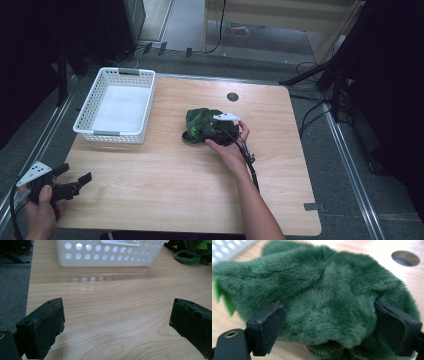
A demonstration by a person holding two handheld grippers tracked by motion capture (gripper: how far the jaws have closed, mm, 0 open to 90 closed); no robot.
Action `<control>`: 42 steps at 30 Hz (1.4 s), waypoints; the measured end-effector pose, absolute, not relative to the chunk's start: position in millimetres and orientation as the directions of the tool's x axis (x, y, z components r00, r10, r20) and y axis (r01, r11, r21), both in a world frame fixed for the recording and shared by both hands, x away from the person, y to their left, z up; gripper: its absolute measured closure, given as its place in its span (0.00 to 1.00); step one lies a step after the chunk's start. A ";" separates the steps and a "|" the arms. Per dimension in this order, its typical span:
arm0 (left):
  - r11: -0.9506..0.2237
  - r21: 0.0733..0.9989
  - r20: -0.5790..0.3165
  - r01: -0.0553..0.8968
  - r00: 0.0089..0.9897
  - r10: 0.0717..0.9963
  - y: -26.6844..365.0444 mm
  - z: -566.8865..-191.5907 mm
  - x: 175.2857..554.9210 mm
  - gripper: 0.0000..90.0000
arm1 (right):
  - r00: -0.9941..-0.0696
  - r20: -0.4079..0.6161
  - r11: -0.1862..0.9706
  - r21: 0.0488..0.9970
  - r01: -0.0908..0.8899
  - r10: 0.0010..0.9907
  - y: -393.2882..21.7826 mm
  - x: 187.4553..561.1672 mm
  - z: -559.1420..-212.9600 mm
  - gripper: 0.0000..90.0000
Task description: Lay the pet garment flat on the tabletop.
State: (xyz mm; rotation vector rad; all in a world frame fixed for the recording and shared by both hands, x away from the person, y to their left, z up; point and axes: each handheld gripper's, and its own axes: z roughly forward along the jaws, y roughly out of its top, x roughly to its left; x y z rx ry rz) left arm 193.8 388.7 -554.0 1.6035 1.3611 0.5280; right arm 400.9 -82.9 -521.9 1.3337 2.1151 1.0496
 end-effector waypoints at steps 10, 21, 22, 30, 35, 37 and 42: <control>0.039 0.848 -0.228 0.528 0.296 0.928 387.1 -553.8 194.3 0.00 | -0.406 -0.090 0.330 0.748 0.575 0.910 -76.0 405.7 -543.9 0.33; 0.094 0.877 -0.253 0.471 0.288 0.924 377.0 -531.0 193.8 0.00 | -0.398 -0.119 0.332 0.784 0.524 0.909 -79.5 398.7 -537.1 0.83; 0.090 0.878 -0.253 0.471 0.296 0.921 372.9 -527.1 196.0 0.00 | -0.402 -0.100 0.316 0.794 0.519 0.910 -81.3 397.3 -534.2 0.83; 0.053 0.894 -0.250 0.444 0.398 0.883 325.1 -492.9 218.1 0.00 | -0.492 -0.024 0.273 0.856 0.440 0.870 -89.3 361.9 -491.8 0.83; 0.045 0.912 -0.243 0.407 0.450 0.859 296.1 -472.7 232.0 0.00 | -0.536 0.054 0.219 0.874 0.433 0.843 -95.5 333.8 -471.6 0.83; 0.034 0.919 -0.234 0.393 0.474 0.849 280.0 -464.7 238.9 0.00 | -0.557 0.069 0.212 0.880 0.424 0.827 -95.0 321.5 -466.1 0.83; 0.013 0.930 -0.222 0.369 0.531 0.818 243.8 -453.4 249.8 0.00 | -0.604 0.117 0.187 0.890 0.417 0.788 -91.5 296.3 -459.2 0.83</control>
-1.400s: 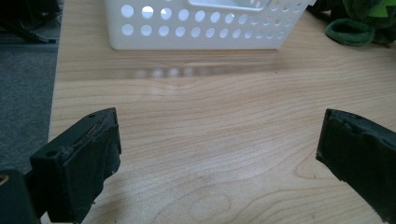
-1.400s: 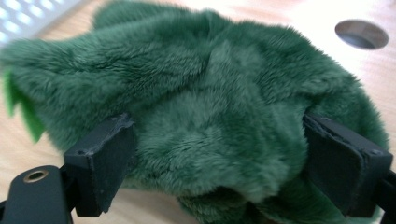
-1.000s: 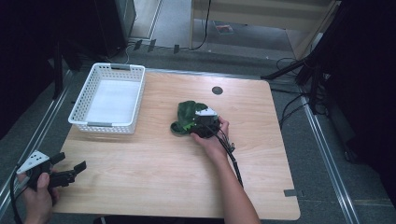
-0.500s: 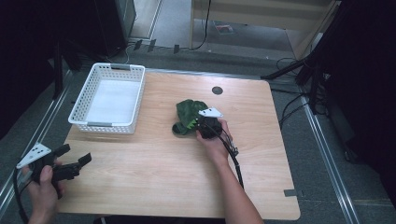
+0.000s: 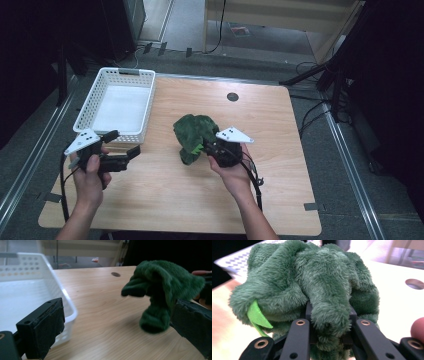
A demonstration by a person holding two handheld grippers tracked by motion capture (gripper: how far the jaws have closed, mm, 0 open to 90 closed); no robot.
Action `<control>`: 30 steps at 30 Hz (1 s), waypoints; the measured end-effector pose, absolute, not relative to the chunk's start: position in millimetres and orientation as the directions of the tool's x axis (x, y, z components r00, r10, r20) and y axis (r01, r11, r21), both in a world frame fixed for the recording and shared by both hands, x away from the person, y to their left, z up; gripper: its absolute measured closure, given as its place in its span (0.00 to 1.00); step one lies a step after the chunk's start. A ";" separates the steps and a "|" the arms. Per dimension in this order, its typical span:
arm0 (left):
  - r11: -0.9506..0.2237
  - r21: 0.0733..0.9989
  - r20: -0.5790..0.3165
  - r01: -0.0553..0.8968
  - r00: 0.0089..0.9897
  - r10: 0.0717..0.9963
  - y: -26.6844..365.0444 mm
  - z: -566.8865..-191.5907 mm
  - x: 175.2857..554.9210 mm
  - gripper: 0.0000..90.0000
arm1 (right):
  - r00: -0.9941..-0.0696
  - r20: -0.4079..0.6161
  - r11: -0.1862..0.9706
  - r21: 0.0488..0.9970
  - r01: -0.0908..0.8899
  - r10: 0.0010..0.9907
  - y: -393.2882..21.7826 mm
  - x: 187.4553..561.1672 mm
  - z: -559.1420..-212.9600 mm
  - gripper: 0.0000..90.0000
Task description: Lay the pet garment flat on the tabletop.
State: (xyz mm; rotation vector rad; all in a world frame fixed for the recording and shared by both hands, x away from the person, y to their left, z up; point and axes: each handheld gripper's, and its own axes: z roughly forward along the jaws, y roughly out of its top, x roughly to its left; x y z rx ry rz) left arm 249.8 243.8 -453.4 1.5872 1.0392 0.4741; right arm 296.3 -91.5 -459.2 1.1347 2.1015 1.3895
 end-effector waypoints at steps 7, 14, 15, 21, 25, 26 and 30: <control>-0.032 0.925 -0.213 0.378 0.587 0.781 217.9 -461.4 250.4 0.00 | -0.673 0.137 0.214 0.886 0.411 0.727 -84.2 251.7 -462.8 0.83; -0.101 0.901 -0.211 0.421 0.630 0.747 208.9 -487.9 241.6 0.00 | -0.682 0.175 0.238 0.852 0.467 0.710 -87.8 238.7 -495.0 0.71; -0.098 0.898 -0.219 0.429 0.628 0.746 208.6 -490.7 242.3 0.00 | -0.684 0.194 0.237 0.843 0.483 0.703 -88.4 241.6 -498.8 0.63; -0.099 0.897 -0.208 0.430 0.609 0.765 206.8 -492.7 242.4 0.15 | -0.643 0.248 0.182 0.831 0.526 0.725 -101.8 252.6 -497.6 0.60; -0.115 0.888 -0.224 0.445 0.637 0.737 204.2 -497.8 244.2 0.21 | -0.649 0.240 0.153 0.859 0.489 0.722 -112.2 251.8 -489.5 0.87; -0.119 0.887 -0.226 0.446 0.645 0.730 202.9 -498.9 243.9 0.21 | -0.649 0.240 0.153 0.859 0.489 0.722 -112.2 251.8 -489.5 0.87; -0.164 0.892 -0.220 0.421 0.722 0.656 193.2 -502.3 242.9 0.19 | -0.647 0.339 0.074 0.849 0.523 0.683 -114.2 257.0 -482.9 0.87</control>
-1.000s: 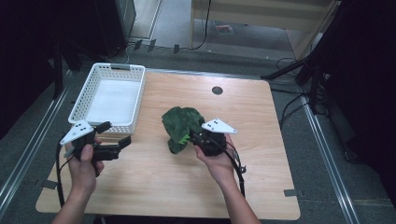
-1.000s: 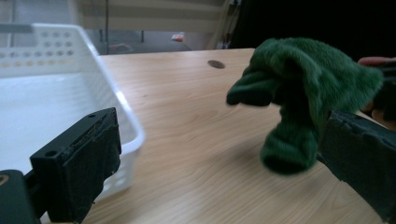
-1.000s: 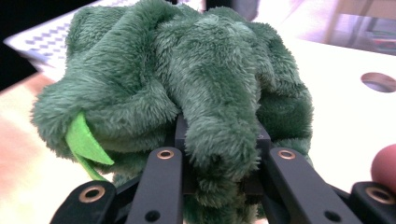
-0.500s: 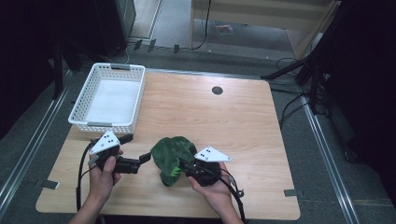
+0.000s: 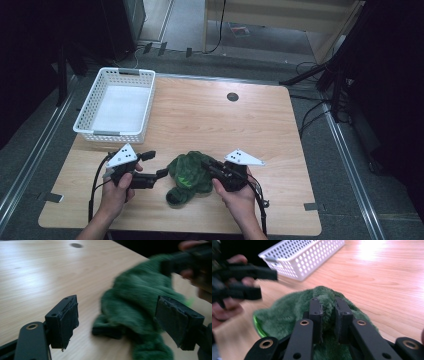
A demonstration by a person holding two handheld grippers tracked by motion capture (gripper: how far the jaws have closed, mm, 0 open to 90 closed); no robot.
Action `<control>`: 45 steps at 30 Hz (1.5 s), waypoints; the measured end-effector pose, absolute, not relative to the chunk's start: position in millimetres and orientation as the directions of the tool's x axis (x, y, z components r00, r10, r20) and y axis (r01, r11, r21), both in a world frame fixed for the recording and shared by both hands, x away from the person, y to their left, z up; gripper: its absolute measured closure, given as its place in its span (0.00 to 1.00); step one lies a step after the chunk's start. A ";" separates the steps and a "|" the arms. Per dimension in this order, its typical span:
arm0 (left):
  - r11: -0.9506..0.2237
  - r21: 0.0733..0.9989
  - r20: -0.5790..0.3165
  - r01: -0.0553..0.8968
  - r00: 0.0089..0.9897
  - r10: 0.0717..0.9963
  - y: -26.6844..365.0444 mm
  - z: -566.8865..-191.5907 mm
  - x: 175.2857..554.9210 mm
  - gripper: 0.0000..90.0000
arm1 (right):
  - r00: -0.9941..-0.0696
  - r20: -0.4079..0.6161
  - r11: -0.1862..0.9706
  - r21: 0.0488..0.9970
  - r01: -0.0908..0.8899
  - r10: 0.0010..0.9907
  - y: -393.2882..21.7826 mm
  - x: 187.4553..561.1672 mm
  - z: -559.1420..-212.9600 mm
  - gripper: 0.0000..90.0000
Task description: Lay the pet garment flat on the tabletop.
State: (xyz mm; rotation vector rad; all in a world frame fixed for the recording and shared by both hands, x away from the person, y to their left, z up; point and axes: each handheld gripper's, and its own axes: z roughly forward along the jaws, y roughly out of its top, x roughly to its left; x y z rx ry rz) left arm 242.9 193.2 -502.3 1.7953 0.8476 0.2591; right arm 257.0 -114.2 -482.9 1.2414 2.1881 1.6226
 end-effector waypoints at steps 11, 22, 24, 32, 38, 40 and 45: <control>-0.324 0.843 -0.122 0.428 0.740 0.661 149.9 -515.3 255.9 0.23 | -0.603 0.373 0.044 0.826 0.562 0.706 -116.8 274.5 -487.4 0.76; -0.061 0.833 -0.245 0.549 0.467 0.849 150.9 -488.5 318.1 0.48 | -0.430 0.268 0.017 0.833 0.554 0.862 -140.2 316.0 -489.4 0.61; -0.048 0.843 -0.262 0.537 0.486 0.834 155.3 -489.9 313.0 0.43 | -0.398 0.344 -0.063 0.817 0.573 0.851 -152.3 319.0 -491.3 0.59; -0.169 0.794 -0.182 0.584 0.494 0.850 146.2 -526.0 299.4 0.59 | -0.557 0.293 0.108 0.810 0.576 0.777 -137.7 314.1 -504.7 0.45; -0.236 0.746 -0.187 0.622 0.536 0.823 142.6 -537.0 302.4 0.93 | -0.555 0.252 0.232 0.717 0.657 0.793 -127.8 319.1 -527.9 0.94; -0.282 0.721 -0.181 0.633 0.565 0.805 144.6 -538.1 299.9 0.95 | -0.556 0.259 0.236 0.709 0.665 0.790 -130.2 317.8 -529.6 0.94; -0.355 0.693 -0.185 0.627 0.631 0.753 149.0 -540.1 284.8 0.98 | -0.587 0.257 0.289 0.679 0.675 0.767 -143.5 302.4 -535.4 0.96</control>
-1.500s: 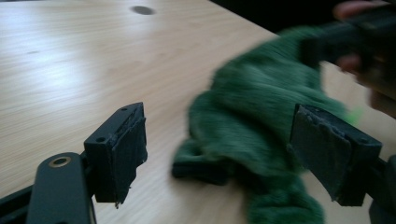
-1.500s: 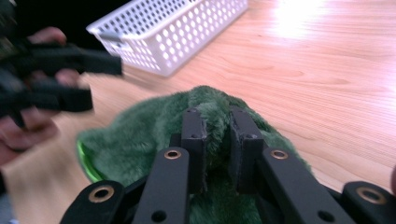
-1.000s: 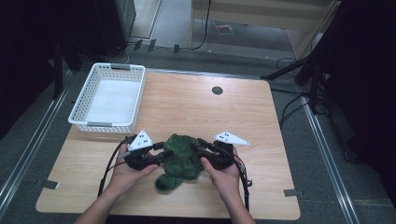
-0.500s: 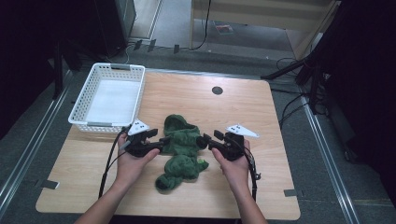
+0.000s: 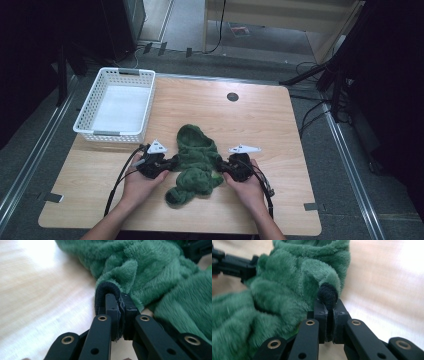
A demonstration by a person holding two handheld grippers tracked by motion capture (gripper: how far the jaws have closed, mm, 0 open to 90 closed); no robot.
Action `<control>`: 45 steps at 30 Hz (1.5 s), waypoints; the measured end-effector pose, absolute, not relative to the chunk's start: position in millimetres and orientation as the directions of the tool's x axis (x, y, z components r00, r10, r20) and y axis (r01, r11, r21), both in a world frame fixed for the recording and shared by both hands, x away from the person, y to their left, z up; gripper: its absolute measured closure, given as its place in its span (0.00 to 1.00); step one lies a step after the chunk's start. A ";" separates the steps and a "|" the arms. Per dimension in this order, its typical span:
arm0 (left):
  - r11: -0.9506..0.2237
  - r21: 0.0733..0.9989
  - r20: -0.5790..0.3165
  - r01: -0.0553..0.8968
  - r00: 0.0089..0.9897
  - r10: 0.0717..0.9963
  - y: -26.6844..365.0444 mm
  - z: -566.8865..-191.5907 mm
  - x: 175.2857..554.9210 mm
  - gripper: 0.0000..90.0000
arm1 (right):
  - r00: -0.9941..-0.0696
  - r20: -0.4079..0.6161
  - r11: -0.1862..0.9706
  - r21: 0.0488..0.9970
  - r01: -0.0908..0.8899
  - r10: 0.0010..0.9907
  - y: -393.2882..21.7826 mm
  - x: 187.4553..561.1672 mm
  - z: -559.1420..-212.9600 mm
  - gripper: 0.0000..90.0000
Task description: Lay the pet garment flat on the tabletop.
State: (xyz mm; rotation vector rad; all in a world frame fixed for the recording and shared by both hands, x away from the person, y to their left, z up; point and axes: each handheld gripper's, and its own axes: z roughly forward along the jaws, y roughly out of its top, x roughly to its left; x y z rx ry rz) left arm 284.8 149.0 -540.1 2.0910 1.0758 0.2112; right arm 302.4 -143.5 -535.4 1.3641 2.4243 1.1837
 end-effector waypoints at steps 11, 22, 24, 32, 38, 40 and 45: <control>-0.224 0.765 -0.249 0.603 0.599 0.761 153.1 -530.0 276.2 0.54 | -0.620 0.298 0.157 0.806 0.571 0.725 -157.3 291.9 -492.5 0.52; -0.103 0.743 -0.209 0.661 0.376 0.903 132.9 -538.4 329.2 0.53 | -0.644 0.132 0.385 0.706 0.595 0.754 -98.8 354.1 -509.2 0.48; -0.130 0.740 -0.178 0.660 0.379 0.908 128.9 -541.2 333.2 0.57 | -0.652 0.081 0.442 0.672 0.594 0.754 -94.2 355.9 -520.0 0.57; -0.219 0.732 -0.109 0.645 0.429 0.897 120.6 -546.2 333.5 0.97 | -0.494 0.197 0.231 0.700 0.676 0.847 -143.1 366.4 -536.1 0.82; -0.187 0.762 -0.134 0.621 0.432 0.892 123.5 -543.9 333.8 0.85 | -0.474 0.182 0.208 0.725 0.657 0.861 -163.9 362.5 -532.9 0.72; -0.165 0.784 -0.151 0.598 0.443 0.884 125.2 -540.4 333.2 0.80 | -0.485 0.214 0.181 0.742 0.645 0.848 -167.2 361.6 -529.1 0.71; -0.076 0.824 -0.200 0.562 0.414 0.888 129.9 -529.1 333.6 0.70 | -0.520 0.235 0.168 0.771 0.614 0.821 -158.2 363.9 -520.1 0.64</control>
